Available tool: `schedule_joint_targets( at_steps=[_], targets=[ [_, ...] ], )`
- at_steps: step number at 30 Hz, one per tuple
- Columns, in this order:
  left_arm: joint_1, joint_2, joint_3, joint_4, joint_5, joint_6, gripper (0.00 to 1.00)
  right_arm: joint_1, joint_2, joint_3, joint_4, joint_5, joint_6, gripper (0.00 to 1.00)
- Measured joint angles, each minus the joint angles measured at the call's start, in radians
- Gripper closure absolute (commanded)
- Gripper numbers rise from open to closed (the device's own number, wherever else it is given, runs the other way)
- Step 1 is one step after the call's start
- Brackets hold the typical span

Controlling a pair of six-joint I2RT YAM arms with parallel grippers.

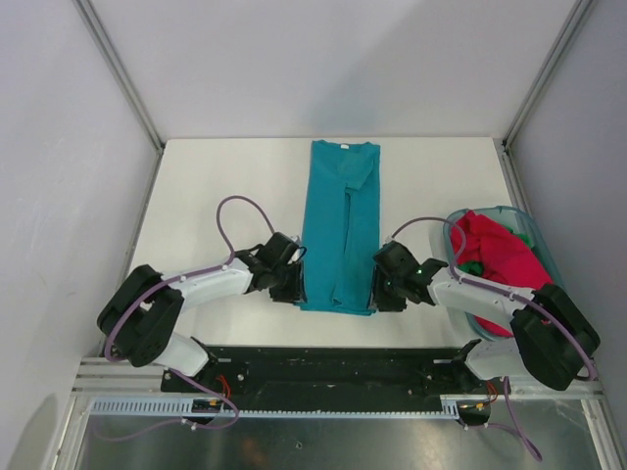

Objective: Fold and stack the t-shirts
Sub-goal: Grab the bottom of the folded rectangular tshirt with both arms

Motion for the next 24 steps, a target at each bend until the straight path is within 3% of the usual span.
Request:
schedule_joint_targets(
  at_steps=[24],
  targets=[
    [-0.004, -0.054, -0.016, -0.021, -0.062, -0.006, 0.47, 0.038, 0.047, -0.012, 0.026, 0.038, 0.026, 0.63]
  ],
)
